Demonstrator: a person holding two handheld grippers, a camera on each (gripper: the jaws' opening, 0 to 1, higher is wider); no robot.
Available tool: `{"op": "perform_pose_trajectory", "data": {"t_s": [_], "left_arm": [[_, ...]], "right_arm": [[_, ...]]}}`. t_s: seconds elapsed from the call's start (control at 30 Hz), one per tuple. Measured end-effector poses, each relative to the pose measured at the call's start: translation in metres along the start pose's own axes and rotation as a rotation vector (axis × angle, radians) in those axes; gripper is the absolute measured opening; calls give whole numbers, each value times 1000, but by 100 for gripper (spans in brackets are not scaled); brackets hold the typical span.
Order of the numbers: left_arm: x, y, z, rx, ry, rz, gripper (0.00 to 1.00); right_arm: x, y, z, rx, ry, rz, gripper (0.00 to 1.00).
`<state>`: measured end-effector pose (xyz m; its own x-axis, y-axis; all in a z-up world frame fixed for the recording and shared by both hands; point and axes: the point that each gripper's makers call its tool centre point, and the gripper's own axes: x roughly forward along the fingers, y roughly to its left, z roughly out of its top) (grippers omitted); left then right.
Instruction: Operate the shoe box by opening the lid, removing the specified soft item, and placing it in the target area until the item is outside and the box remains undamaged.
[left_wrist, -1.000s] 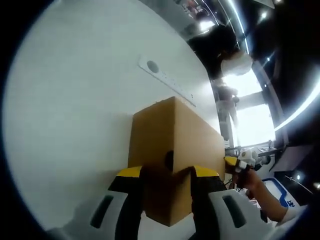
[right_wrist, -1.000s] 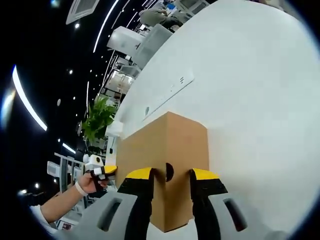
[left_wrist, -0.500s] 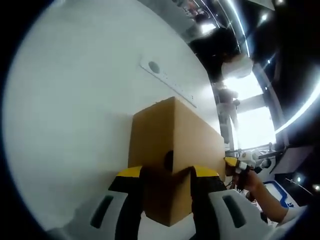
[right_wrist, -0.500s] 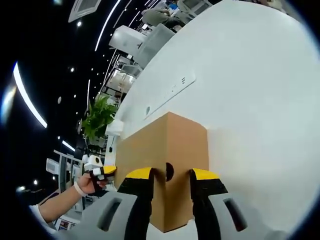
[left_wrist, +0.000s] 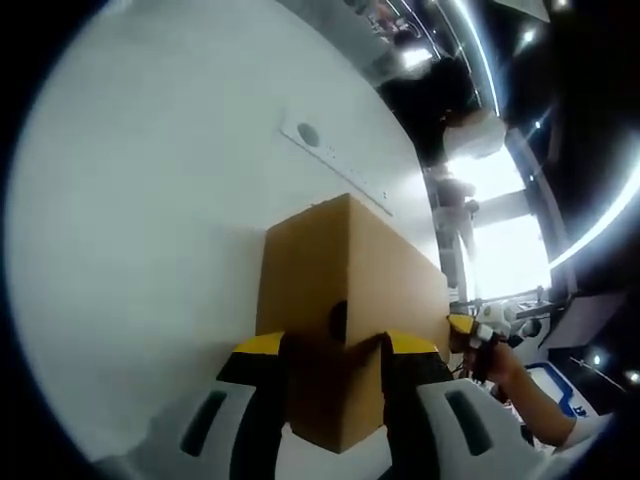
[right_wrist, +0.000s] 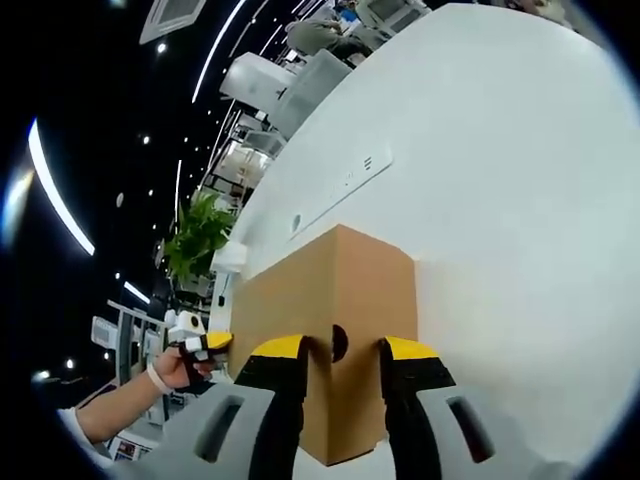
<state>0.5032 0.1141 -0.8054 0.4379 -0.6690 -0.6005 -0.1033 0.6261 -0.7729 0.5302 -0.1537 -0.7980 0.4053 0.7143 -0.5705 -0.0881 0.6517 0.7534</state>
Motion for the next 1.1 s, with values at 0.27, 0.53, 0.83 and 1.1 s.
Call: {"op": "perform_pose_trajectory", "data": {"t_s": [0.27,0.53,0.83,1.1], "left_arm": [[0,0,0,-7,17,1,37],[1,1,0,-7,15,0,37],[1,0,1,-13,27,5,37],[0,0,0,-19,39,-4,38]], "right_arm": [[-1,0,1,-15,-2,-14,27],[-1,1,0,-18,-3,-17,27],[-1,2,-1,-22,-5,-18,27],[0,0,1,-17,-9,-17,27]]}}
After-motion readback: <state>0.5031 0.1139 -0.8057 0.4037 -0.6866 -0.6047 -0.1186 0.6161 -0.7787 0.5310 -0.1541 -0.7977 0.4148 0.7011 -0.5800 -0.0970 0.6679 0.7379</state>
